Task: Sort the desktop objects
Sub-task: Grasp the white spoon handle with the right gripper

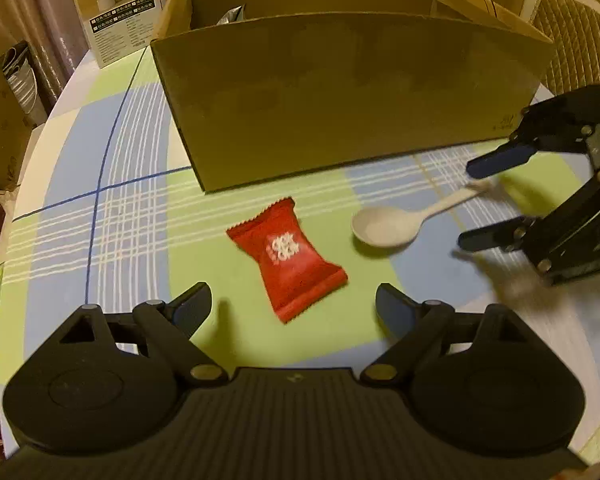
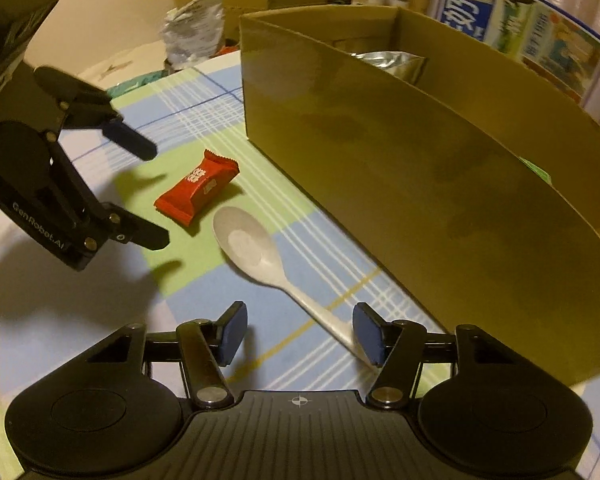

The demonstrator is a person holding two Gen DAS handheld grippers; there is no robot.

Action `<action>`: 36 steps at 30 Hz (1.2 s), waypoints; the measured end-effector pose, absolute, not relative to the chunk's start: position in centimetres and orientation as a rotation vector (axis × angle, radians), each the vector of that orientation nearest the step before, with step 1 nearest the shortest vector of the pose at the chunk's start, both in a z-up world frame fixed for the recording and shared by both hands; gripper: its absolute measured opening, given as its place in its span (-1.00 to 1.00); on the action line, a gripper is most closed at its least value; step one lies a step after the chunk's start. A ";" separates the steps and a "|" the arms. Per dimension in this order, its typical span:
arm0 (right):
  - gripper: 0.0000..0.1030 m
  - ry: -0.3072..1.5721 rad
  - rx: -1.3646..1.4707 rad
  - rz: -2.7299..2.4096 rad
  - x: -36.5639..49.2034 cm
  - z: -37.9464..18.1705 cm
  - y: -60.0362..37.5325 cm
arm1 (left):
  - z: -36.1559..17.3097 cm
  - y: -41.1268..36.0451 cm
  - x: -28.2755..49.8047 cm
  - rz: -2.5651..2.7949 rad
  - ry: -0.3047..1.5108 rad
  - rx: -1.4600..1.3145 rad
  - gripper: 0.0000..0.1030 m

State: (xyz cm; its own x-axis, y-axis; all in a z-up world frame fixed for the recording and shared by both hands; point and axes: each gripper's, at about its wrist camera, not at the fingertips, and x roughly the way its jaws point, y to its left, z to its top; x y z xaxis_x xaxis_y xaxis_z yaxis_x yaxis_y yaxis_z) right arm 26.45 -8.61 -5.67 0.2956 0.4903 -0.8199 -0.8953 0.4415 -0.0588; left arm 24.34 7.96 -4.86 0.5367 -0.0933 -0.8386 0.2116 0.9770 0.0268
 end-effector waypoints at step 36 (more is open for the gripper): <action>-0.95 0.983 -0.386 0.867 21.1 -6.1 -12.4 | -5.6 5.6 20.0 -0.303 1.007 0.165 -0.22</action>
State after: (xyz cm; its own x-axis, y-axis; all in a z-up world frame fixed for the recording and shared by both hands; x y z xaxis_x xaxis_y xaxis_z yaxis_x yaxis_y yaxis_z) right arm 21.11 -12.36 -6.05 0.2664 0.4590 -0.8476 -0.7833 0.6155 0.0872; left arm 19.97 5.57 -5.65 0.4972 -0.1729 -0.8502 0.3242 0.9460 -0.0028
